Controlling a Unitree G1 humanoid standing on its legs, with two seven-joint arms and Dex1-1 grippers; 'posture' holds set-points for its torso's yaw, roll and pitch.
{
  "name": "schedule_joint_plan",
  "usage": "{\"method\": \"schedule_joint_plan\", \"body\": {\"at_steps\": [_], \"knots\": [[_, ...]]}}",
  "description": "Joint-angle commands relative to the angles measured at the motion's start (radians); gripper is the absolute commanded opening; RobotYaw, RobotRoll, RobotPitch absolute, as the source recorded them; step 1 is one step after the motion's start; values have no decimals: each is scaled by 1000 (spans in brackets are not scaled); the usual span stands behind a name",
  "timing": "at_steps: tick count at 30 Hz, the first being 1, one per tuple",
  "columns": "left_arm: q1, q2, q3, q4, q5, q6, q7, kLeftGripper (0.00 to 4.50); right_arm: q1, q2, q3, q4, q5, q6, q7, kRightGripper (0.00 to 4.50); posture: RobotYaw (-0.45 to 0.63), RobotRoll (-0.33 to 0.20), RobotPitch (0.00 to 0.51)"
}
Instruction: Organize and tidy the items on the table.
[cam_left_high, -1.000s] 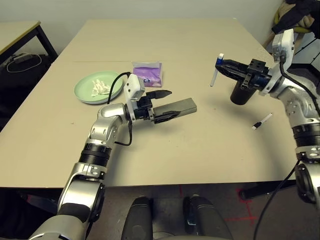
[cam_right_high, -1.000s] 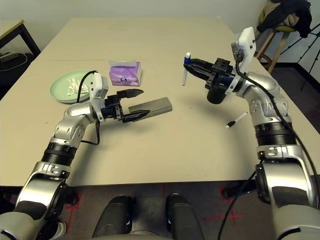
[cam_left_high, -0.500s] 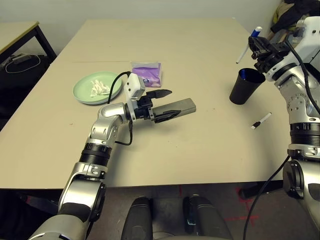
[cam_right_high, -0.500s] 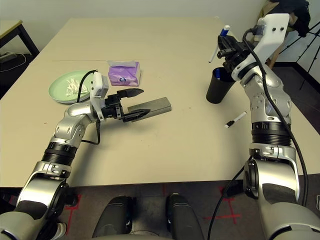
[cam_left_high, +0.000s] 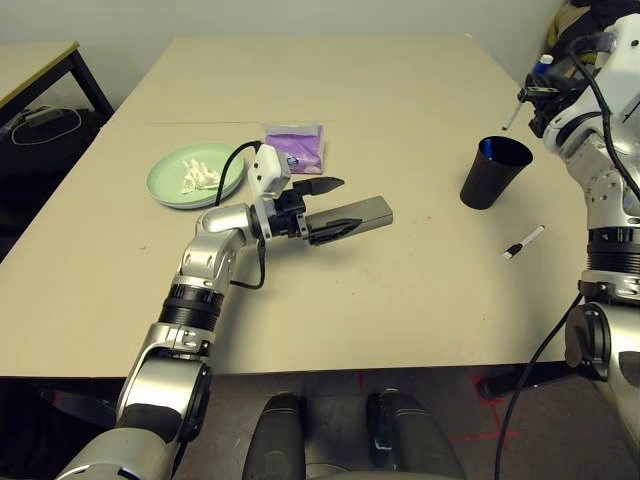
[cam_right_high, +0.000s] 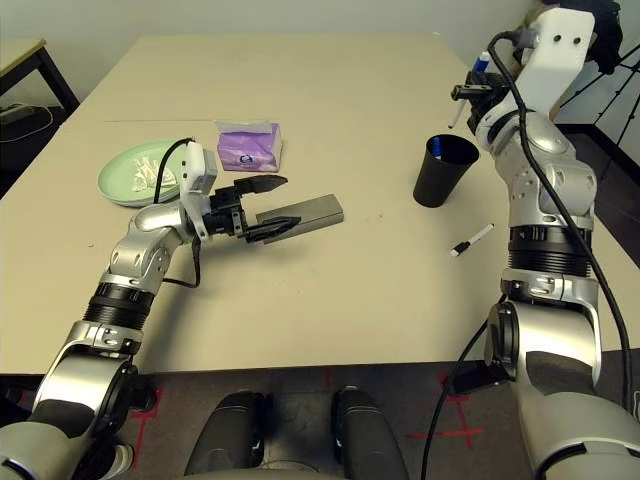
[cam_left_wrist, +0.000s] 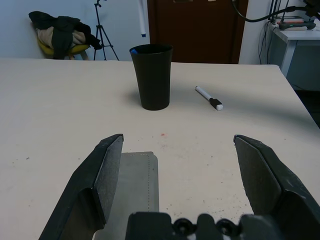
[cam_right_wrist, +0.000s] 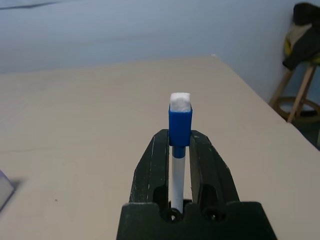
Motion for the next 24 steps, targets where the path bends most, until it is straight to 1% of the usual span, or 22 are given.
{"method": "schedule_joint_plan", "body": {"at_steps": [1,8,13,16,17,18,19,24], "knots": [[-8,3,-4,9,5,-2,4,4500,12,4,-19,-14,4,18,-4,410,120,0,73],[-7,5,-6,12,7,-4,1,4500,43,18,-10,-44,8,40,20,410,117,0,75],[-7,6,-6,15,7,-6,-2,4500,59,30,-8,-67,-1,57,19,2256,114,0,77],[-8,7,-6,16,7,-6,-3,4500,63,31,-9,-72,-4,63,20,3503,114,0,77],[-8,6,-6,17,7,-7,-3,4500,64,30,-9,-72,-5,64,21,3789,114,0,77],[-8,7,-6,17,7,-7,-3,4500,64,29,-9,-72,-6,63,22,4195,115,0,76],[-8,7,-5,18,7,-8,-3,4500,64,29,-8,-72,-7,62,22,4462,115,0,76],[-10,6,-4,18,7,-12,-3,4500,62,20,3,-62,-8,43,59,4462,116,0,76]]}}
